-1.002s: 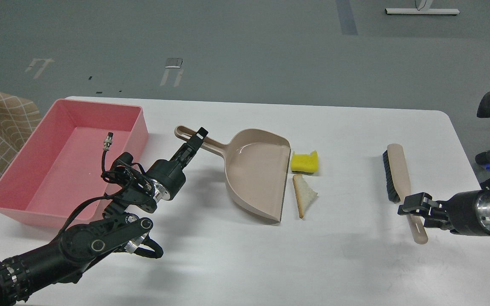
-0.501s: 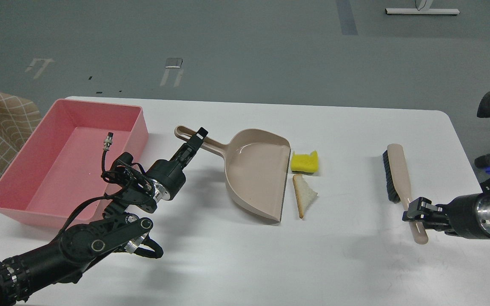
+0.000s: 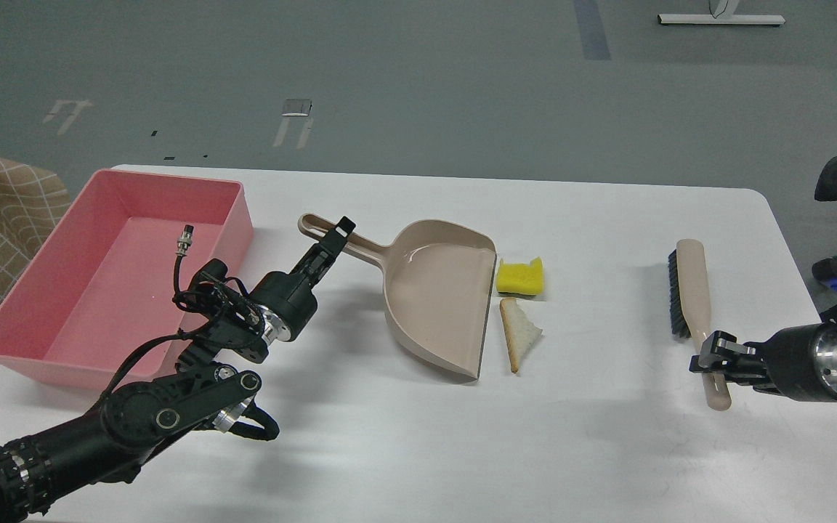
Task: Sweep and dump garbage into bin
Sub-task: 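Grasp the wooden brush handle with the right gripper and lift, then carry the brush toward the dustpan with the right gripper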
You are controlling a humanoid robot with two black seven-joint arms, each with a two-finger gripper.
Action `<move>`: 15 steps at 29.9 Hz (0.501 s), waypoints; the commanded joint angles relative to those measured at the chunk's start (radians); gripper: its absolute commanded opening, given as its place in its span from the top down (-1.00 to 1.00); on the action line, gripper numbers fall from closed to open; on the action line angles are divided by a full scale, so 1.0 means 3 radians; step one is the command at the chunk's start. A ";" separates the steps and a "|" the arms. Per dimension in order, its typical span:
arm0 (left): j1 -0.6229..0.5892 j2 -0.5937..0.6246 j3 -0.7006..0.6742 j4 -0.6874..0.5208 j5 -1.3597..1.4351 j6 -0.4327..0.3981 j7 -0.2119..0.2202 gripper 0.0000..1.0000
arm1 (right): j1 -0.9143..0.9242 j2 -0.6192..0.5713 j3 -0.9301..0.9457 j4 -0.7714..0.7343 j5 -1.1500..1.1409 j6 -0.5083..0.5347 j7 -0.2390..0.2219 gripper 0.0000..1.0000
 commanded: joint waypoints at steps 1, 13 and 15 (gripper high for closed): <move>-0.0005 0.0001 0.0000 0.0000 0.0000 0.0000 0.0000 1.00 | -0.0002 0.0056 0.0264 0.0103 0.0026 0.0000 -0.0002 1.00; -0.0026 0.0001 0.0000 0.0000 0.0000 0.0000 0.0000 1.00 | -0.0048 0.0062 0.0357 0.0487 0.0302 0.0000 -0.0043 1.00; -0.0021 0.0001 0.0000 0.0000 0.0000 0.0000 0.0000 1.00 | -0.0089 0.0052 0.0337 0.0512 0.0317 0.0000 -0.0043 1.00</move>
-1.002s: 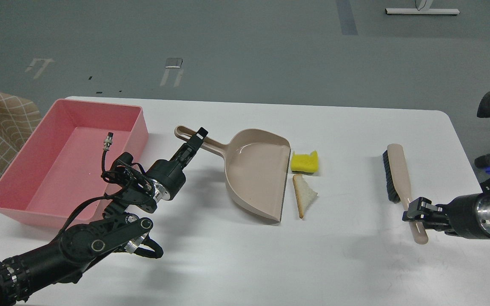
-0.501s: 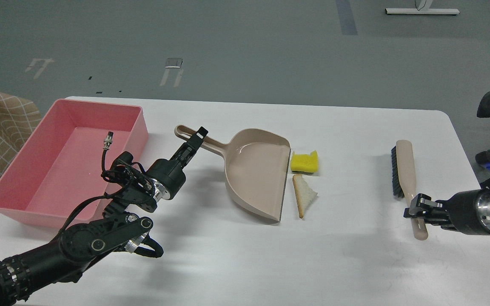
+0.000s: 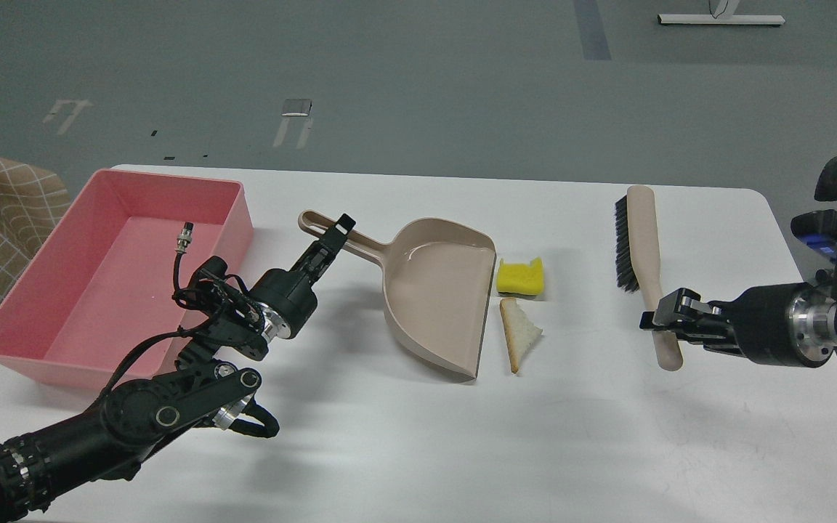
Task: Sweep and dump garbage into bin
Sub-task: 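Carry the brush toward the dustpan with the right gripper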
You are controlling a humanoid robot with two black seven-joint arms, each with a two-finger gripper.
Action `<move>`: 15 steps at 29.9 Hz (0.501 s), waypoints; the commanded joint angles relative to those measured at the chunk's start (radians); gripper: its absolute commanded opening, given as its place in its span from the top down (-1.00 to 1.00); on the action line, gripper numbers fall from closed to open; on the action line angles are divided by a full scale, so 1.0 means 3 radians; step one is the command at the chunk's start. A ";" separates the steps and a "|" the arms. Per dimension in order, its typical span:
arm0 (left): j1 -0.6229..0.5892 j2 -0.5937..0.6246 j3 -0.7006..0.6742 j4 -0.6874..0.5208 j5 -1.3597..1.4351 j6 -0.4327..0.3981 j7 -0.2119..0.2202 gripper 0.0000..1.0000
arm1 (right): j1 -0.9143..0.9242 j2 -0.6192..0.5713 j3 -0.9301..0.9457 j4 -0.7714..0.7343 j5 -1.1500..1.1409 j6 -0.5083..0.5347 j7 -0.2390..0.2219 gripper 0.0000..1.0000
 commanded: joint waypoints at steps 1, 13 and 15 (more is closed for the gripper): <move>0.0004 0.0000 0.0000 0.0000 0.0002 0.0000 0.0000 1.00 | -0.0072 -0.0016 -0.0036 0.0039 0.0028 0.0000 -0.0003 1.00; 0.0009 0.0000 0.0000 -0.0005 0.0002 0.0000 0.0000 1.00 | -0.0313 0.0030 -0.0036 0.0044 0.0034 0.0000 -0.0039 1.00; 0.0009 0.0000 0.0000 -0.0010 0.0002 0.0000 0.0000 1.00 | -0.0328 0.0076 -0.0036 0.0044 0.0034 0.0000 -0.0039 1.00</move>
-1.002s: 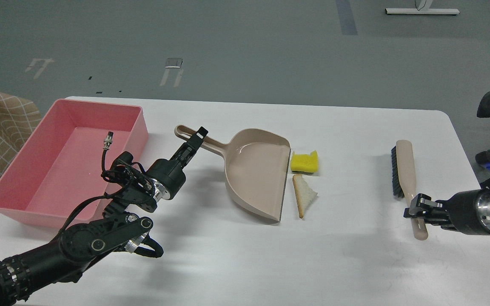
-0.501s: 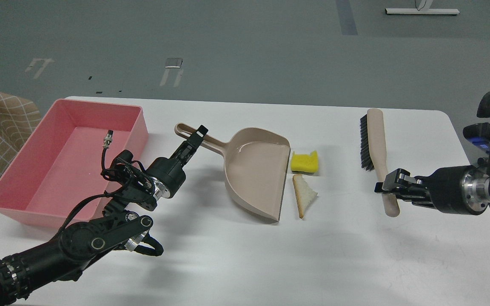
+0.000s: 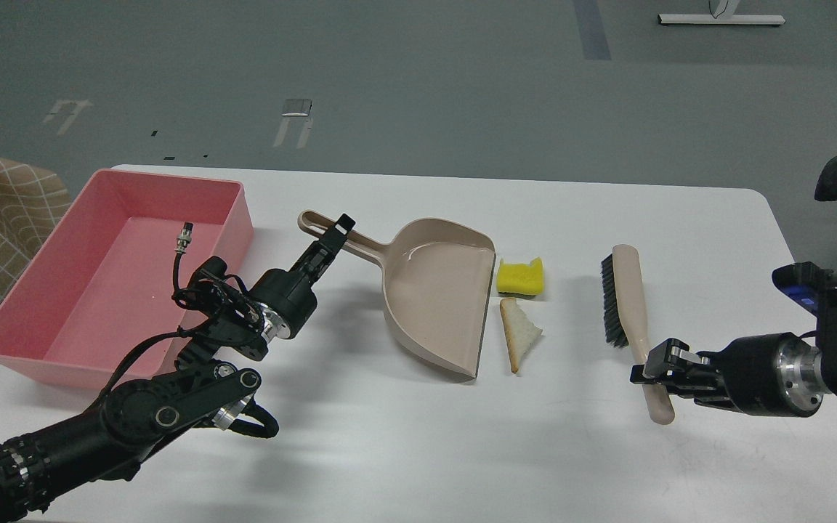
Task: Sweep and dump garbage into bin
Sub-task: 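Carry the brush toward the dustpan with the right gripper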
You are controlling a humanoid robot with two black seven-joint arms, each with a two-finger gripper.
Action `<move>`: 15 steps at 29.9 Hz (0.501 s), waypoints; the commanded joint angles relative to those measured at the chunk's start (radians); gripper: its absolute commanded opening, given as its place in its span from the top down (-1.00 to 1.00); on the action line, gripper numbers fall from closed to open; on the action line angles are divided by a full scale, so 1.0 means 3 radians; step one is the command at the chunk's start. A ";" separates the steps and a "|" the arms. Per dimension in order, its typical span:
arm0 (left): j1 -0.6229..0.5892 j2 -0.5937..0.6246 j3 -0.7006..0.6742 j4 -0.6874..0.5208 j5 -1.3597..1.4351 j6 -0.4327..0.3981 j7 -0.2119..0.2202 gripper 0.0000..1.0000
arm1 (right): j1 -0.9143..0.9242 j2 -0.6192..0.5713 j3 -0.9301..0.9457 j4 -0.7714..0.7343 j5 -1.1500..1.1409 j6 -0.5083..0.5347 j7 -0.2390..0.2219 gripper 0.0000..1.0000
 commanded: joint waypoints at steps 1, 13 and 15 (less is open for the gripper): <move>0.0000 -0.0002 0.0000 -0.0010 0.0000 0.0000 0.0000 1.00 | -0.0035 0.0086 0.0000 0.0000 -0.0005 0.0000 0.0000 1.00; -0.0005 -0.0002 0.0000 -0.0025 0.0000 0.0000 0.0000 1.00 | -0.0060 0.0433 0.0046 -0.0015 0.0000 0.0000 -0.0031 1.00; -0.0005 -0.0002 0.0000 -0.0025 0.0000 0.0000 0.0000 1.00 | -0.0065 0.0495 0.0041 -0.0026 -0.0005 0.0000 -0.0031 1.00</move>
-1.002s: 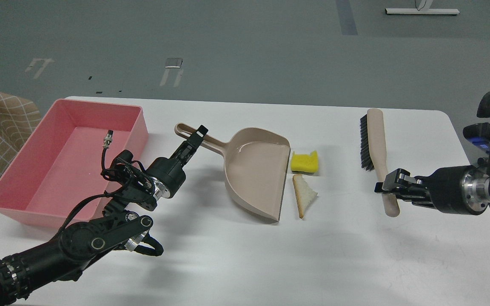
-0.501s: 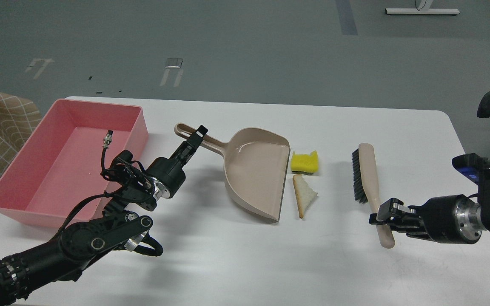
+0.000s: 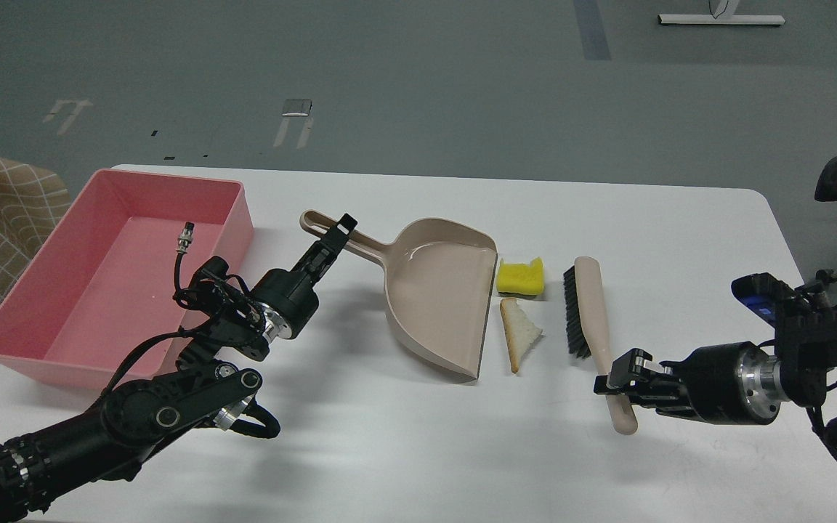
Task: Sweep and dump garbage into bin
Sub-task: 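Carry the brush toward the dustpan with the right gripper, then sweep the yellow sponge and paper cone into the dustpan with the brush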
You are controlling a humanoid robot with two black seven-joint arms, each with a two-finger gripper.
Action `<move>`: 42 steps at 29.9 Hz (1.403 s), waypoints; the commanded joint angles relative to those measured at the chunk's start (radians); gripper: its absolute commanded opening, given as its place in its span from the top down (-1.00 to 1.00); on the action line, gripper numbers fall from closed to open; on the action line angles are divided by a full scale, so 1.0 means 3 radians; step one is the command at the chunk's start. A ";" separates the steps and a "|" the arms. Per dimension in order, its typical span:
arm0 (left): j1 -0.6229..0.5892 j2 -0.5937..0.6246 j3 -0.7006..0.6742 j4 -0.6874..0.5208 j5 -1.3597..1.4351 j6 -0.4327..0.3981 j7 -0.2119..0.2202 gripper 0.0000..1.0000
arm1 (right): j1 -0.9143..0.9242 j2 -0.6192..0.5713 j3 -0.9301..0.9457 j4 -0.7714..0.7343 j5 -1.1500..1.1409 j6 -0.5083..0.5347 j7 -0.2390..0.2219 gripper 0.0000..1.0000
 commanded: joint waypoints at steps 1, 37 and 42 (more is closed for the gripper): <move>-0.0005 -0.0001 0.0000 -0.0001 0.0000 0.0000 0.0000 1.00 | -0.0006 0.0155 -0.0007 -0.0023 -0.0005 0.0000 -0.0001 1.00; -0.0015 -0.0006 -0.0005 -0.0001 -0.0005 0.0000 -0.0010 1.00 | 0.0010 0.1291 0.0141 -0.0570 -0.0061 0.0000 -0.0001 1.00; -0.0010 -0.0006 -0.0005 -0.0001 -0.0015 0.0000 -0.0015 1.00 | 0.0005 0.1444 0.0182 -0.0647 -0.0061 0.0000 -0.0001 1.00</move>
